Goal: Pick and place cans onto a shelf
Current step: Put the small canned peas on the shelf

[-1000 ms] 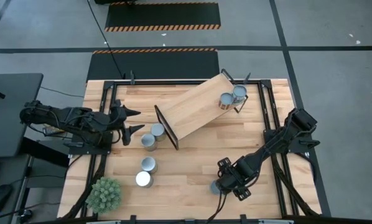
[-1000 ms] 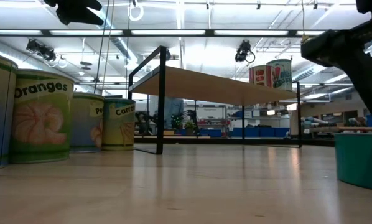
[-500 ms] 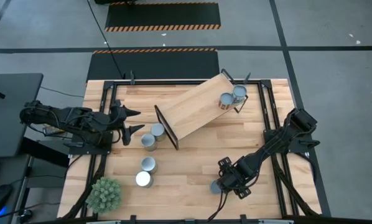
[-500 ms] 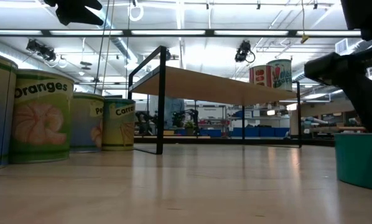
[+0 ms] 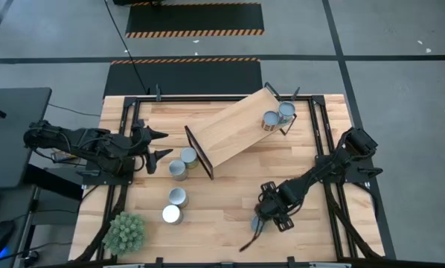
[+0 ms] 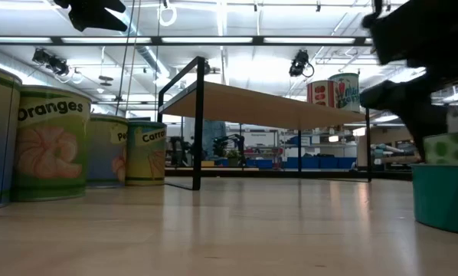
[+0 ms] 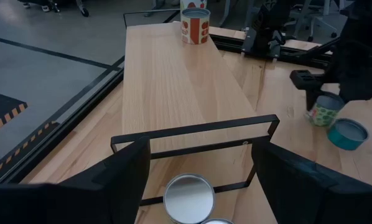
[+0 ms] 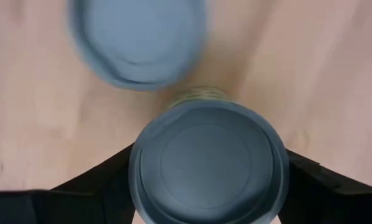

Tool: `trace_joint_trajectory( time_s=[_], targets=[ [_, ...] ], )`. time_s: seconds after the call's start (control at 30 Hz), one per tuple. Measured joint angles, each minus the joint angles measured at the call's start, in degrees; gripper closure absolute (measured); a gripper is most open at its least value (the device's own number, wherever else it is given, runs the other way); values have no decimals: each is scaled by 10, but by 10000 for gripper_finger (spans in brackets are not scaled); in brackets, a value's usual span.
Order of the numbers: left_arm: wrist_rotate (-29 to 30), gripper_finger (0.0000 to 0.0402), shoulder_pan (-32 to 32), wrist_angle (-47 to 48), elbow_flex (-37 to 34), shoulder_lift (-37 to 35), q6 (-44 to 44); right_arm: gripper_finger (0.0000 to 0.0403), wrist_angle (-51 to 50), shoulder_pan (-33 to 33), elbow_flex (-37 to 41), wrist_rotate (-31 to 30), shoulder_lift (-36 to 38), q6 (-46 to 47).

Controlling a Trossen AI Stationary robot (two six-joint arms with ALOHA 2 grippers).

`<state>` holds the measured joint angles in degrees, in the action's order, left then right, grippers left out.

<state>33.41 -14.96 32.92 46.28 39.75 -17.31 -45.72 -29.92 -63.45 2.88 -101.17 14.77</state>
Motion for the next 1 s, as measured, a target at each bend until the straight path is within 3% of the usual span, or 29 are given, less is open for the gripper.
trace_joint_trajectory(
  time_s=[0.27,0.43,0.77,1.0],
  targets=[
    [13,115,0,0,0,0,0,108,-201,96,-112,30,-1,101],
    [13,115,0,0,0,0,0,104,-300,155,-207,16,-1,171],
    [15,115,0,-1,0,0,-19,107,-382,295,-368,0,-1,230],
    [15,115,0,-1,0,0,-42,100,-367,366,-398,-27,0,278]
  ],
)
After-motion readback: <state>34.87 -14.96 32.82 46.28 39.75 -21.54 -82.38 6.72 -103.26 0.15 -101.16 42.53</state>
